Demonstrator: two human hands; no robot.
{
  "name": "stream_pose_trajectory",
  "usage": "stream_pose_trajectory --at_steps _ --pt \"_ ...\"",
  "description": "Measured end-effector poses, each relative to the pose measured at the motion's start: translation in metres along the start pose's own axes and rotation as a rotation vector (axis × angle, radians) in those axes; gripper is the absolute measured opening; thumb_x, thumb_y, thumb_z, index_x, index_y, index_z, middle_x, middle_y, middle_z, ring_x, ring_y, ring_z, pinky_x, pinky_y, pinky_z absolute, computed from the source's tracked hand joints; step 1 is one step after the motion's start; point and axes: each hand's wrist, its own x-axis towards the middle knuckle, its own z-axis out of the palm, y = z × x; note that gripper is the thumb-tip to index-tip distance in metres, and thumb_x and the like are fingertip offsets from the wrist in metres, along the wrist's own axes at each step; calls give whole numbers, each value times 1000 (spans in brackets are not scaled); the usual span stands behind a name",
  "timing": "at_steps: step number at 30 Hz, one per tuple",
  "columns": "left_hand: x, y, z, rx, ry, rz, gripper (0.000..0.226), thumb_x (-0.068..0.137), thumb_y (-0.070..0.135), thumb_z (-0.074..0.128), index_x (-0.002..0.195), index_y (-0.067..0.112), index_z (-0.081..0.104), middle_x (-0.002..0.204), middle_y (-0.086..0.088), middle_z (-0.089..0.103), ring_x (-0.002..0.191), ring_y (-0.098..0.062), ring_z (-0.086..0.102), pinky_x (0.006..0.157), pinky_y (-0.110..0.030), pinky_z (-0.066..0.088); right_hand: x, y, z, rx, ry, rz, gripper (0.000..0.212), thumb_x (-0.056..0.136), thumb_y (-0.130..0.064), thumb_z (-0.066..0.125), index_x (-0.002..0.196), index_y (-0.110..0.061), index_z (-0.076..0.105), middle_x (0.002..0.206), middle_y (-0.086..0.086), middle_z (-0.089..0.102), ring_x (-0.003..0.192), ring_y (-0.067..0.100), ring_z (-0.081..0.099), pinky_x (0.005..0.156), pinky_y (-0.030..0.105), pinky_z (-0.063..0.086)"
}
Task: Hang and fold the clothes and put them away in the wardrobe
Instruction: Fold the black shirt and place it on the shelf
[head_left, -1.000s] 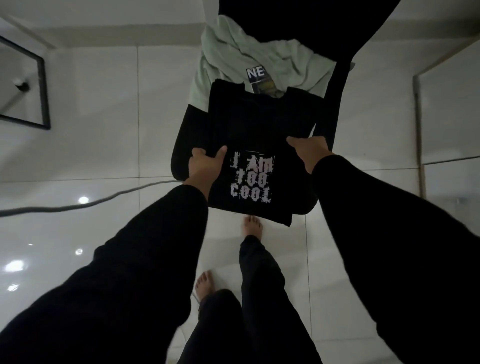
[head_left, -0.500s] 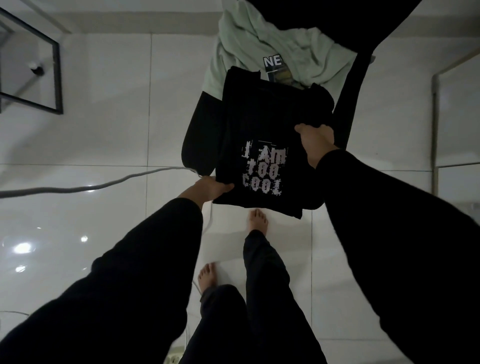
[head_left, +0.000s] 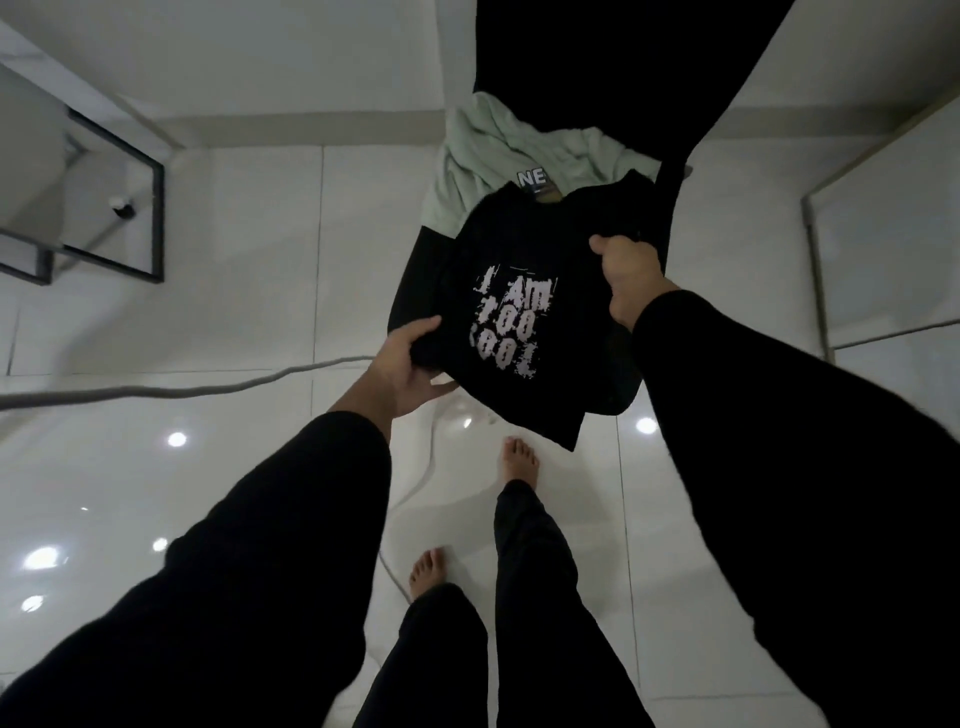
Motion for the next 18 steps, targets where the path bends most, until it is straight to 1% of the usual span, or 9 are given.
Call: stream_pose_trajectory --at_steps 1,3,7,9,11,13,14,17,18 --pt "-13 6 5 -71 -43 30 37 88 30 52 122 16 56 108 -5 67 105 -25 60 85 -48 49 -14 -5 -4 56 -2 -3 51 92 -20 58 136 -1 42 126 14 56 99 26 57 96 43 49" --pt "-37 18 16 -196 -116 66 37 89 36 45 117 17 58 108 -8 67 104 -30 60 85 -49 49 -43 -14 -15 203 1 -20 53 91 -19 59 138 -3 41 125 15 57 104 30 58 95 46 50" --pt "-93 39 49 -256 -297 109 77 85 73 25 129 17 55 127 -14 60 119 -35 54 102 -54 38 -115 -28 -48 459 6 -125 42 94 -18 55 133 -5 47 114 13 61 101 30 61 92 44 52" --pt "-127 42 69 -200 -395 135 86 79 80 27 130 17 55 127 -14 61 119 -35 55 101 -55 39 -153 -34 -71 548 6 -165 42 95 -19 53 134 -5 48 119 14 62 103 30 62 92 44 52" --pt "-161 41 92 -133 -488 184 68 84 67 39 121 14 60 118 -13 66 111 -32 62 98 -50 45 -190 -37 -99 630 46 -207 42 95 -19 53 134 -5 49 122 16 62 104 30 63 93 43 52" --pt "-190 37 119 -64 -523 243 37 91 40 46 103 12 68 102 -10 71 92 -27 69 85 -41 53 -225 -39 -129 716 112 -249 40 96 -18 52 133 -3 49 121 17 62 101 30 63 91 42 52" --pt "-202 34 134 -21 -534 266 29 92 28 46 96 10 69 99 -10 70 86 -25 70 79 -38 55 -241 -39 -145 760 144 -273 38 96 -18 51 132 -3 50 120 18 63 99 31 64 89 42 53" --pt "-226 20 185 86 -542 267 23 91 5 42 98 -1 63 99 -16 66 87 -25 67 83 -36 56 -285 -33 -196 853 251 -311 34 96 -20 53 127 -7 52 110 16 65 89 30 64 74 43 53" --pt "-231 13 203 122 -543 269 21 90 1 41 100 -4 60 97 -17 66 84 -25 68 79 -34 58 -298 -28 -212 861 299 -316 32 95 -22 54 124 -9 53 107 14 65 87 30 64 72 43 53"
